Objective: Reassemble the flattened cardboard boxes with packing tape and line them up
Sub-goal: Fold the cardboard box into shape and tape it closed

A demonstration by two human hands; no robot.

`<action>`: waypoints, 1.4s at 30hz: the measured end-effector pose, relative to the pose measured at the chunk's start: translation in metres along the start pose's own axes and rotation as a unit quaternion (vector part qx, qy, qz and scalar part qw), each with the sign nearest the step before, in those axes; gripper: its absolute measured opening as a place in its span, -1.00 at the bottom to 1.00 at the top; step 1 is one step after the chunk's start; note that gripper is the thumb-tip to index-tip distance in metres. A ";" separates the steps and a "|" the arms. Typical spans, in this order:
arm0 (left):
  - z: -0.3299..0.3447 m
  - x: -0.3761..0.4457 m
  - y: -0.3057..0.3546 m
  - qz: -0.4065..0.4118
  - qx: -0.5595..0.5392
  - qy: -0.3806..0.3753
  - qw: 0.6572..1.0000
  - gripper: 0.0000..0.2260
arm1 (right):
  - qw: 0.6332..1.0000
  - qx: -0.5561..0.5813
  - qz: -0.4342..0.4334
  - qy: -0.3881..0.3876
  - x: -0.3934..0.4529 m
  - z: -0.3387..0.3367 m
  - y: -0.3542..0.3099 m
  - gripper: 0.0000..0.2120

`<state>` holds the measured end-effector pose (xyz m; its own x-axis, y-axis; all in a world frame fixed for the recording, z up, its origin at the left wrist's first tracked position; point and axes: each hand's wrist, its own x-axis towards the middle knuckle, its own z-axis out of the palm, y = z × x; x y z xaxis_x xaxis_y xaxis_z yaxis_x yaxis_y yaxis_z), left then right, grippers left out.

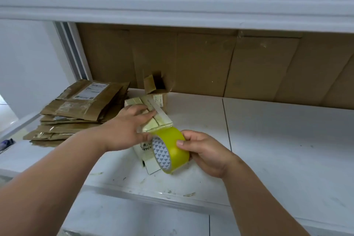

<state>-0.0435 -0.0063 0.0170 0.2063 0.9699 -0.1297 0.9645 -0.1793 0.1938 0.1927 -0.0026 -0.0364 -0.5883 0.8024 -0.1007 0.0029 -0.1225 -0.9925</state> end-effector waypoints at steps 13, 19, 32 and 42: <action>0.011 0.001 -0.015 0.016 -0.118 0.033 0.992 -0.30 | 0.998 -0.047 0.024 0.026 -0.004 0.018 0.034 -0.76; 0.015 0.003 -0.025 0.026 -0.130 0.057 0.989 -0.36 | 0.992 -0.074 0.019 0.103 -0.011 0.043 0.052 -0.46; 0.049 -0.008 -0.031 -0.029 -0.146 0.236 0.960 -0.55 | 0.996 -0.076 0.032 0.043 0.009 0.059 0.050 -0.78; 0.062 -0.018 0.003 -0.141 -0.177 0.156 0.961 -0.35 | 0.976 -0.197 0.038 0.091 0.012 0.007 0.032 -0.77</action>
<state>-0.0343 -0.0346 -0.0404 -0.1683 0.9838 0.0612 0.8468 0.1125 0.5199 0.1800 -0.0008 -0.0687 -0.4220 0.8942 -0.1494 0.3715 0.0202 -0.9282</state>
